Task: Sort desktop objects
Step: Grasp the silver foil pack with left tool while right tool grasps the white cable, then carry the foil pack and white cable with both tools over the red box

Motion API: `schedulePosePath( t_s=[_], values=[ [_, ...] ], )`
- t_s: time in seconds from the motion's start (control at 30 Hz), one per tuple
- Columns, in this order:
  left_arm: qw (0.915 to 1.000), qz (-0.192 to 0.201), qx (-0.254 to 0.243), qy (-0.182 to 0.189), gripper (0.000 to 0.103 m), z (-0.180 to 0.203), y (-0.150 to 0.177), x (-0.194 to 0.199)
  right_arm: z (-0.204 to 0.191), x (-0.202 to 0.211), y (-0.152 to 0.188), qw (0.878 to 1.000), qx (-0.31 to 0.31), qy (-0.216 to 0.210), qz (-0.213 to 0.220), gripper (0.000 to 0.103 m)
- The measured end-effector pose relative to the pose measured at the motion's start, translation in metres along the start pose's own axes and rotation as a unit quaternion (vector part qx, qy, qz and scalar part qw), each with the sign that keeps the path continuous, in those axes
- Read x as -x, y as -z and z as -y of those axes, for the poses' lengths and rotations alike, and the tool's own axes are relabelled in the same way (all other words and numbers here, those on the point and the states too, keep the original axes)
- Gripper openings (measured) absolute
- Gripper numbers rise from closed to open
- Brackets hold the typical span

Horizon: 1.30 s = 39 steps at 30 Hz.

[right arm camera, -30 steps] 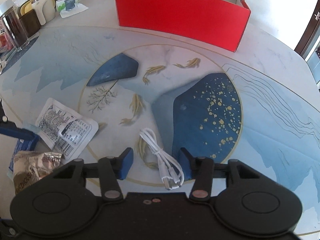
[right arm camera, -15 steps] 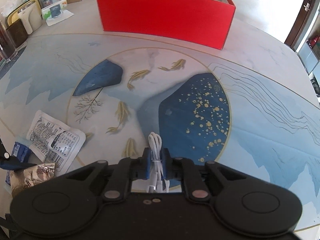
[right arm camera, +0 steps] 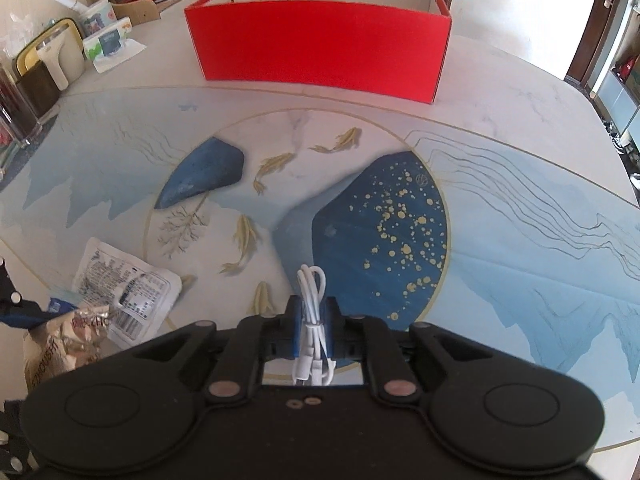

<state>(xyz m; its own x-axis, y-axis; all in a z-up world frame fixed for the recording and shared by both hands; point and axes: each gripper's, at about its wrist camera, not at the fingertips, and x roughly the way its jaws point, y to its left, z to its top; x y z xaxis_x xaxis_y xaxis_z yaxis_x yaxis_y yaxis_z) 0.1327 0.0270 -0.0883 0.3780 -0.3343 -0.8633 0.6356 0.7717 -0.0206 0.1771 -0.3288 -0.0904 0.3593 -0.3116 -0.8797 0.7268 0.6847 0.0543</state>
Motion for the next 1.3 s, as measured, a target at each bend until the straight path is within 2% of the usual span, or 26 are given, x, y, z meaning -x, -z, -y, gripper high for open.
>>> schedulePosePath(
  t_s=[0.43, 0.77, 1.3],
  values=[
    [0.9989, 0.032, 0.025, -0.024, 0.048, -0.032, -0.023, 0.02, 0.0, 0.025, -0.013, 1.0, 0.001, -0.026, 0.018, 0.01],
    [0.9971, 0.051, 0.043, -0.037, 0.049, -0.057, -0.05, 0.028, -0.002, 0.045, -0.037, 0.998, 0.009, -0.052, 0.027, 0.01],
    [0.9926, 0.079, 0.052, -0.076, 0.048, -0.11, -0.117, 0.034, 0.023, 0.063, -0.123, 0.995, 0.014, -0.07, 0.067, 0.01]
  ],
)
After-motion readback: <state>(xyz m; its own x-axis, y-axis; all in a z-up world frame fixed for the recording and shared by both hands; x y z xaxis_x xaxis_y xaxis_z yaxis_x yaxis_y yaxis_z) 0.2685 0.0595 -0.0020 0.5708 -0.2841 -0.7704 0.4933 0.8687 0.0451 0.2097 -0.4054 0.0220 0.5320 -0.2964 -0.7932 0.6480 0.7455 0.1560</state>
